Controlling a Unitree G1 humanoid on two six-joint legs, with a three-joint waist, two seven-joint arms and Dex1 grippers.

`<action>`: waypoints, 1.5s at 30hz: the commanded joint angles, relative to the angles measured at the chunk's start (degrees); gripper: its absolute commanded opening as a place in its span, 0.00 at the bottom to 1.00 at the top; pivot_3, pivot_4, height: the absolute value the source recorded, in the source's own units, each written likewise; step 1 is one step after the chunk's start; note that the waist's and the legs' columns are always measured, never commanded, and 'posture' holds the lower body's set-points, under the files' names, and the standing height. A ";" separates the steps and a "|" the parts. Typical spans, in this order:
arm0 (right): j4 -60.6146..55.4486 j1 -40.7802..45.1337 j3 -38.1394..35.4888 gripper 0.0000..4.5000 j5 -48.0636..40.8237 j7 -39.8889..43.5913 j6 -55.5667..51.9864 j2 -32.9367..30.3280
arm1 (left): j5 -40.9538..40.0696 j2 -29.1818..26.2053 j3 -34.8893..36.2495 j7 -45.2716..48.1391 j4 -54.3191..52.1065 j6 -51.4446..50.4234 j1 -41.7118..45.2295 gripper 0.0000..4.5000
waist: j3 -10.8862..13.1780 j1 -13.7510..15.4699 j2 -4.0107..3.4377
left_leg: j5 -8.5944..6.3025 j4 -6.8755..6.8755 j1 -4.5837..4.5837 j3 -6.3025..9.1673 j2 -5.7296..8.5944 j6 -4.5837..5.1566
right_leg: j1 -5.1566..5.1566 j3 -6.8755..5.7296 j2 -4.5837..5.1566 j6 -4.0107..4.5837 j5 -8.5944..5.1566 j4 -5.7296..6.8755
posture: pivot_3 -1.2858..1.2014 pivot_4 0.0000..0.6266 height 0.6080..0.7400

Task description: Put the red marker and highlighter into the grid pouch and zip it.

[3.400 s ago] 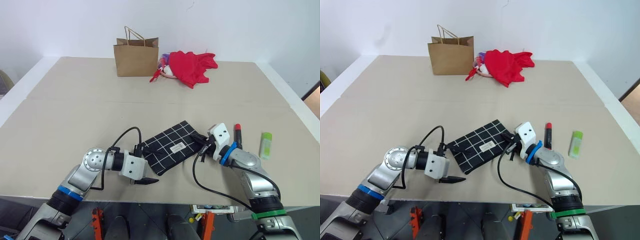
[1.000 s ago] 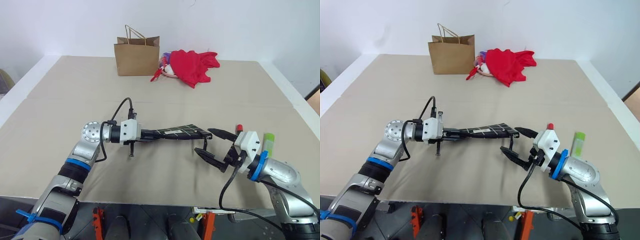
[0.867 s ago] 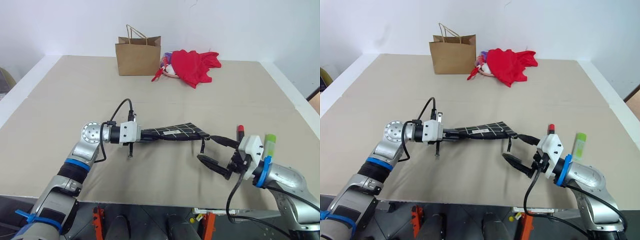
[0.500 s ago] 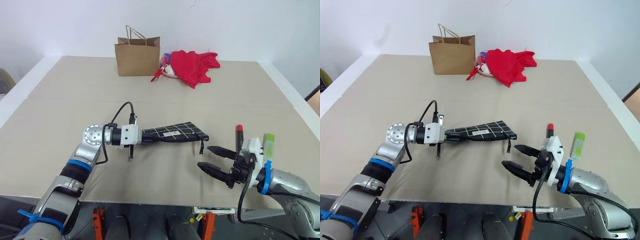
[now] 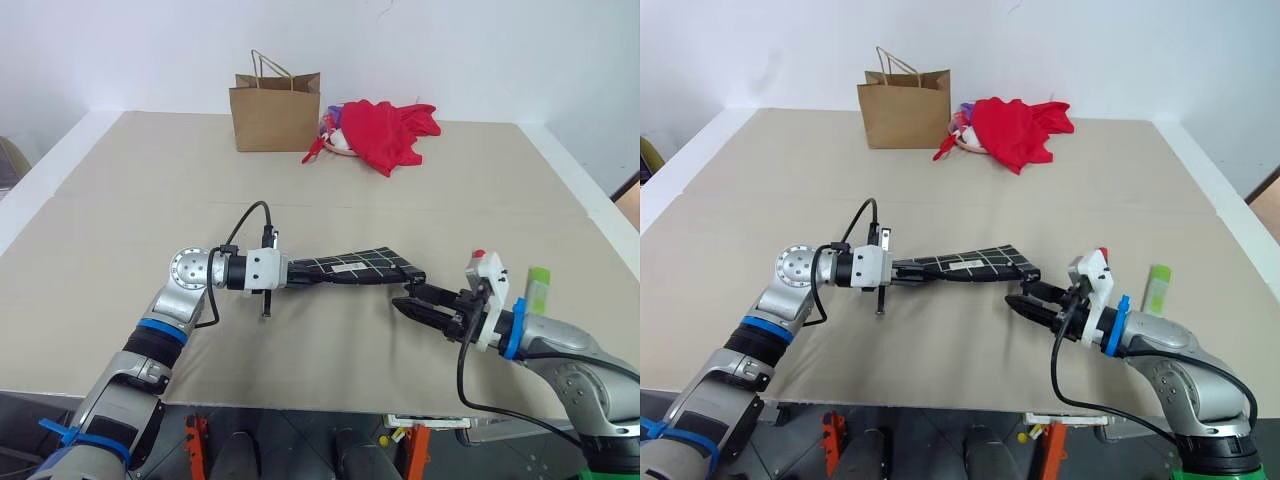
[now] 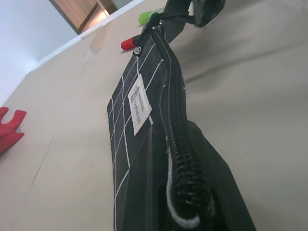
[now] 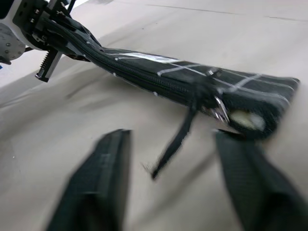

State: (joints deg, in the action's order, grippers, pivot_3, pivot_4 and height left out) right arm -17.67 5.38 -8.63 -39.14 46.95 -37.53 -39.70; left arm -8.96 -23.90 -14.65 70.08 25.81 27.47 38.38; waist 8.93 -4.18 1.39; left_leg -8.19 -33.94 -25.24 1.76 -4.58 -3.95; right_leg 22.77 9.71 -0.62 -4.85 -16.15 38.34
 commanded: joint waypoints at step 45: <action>-4.92 6.92 9.27 0.02 10.37 3.41 1.47 -1.78 | -0.12 0.85 1.40 -2.73 -3.14 -0.95 -1.09 0.00 | 0.00 0.05 0.00 | 0.00 -0.01 -0.06 0.04 0.00 -0.01 | 0.02 -0.06 0.00 -0.02 -0.02 0.01 | 0.52 0.24 1.00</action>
State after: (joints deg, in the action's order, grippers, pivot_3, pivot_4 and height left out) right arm -19.70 13.02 3.55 -28.82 49.85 -38.30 -40.31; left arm -7.50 -22.78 -14.78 67.17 24.04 27.43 37.20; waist 8.93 -4.13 1.39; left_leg -8.19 -33.96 -25.29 1.80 -4.58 -3.96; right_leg 22.79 9.65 -0.62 -4.87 -16.17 38.35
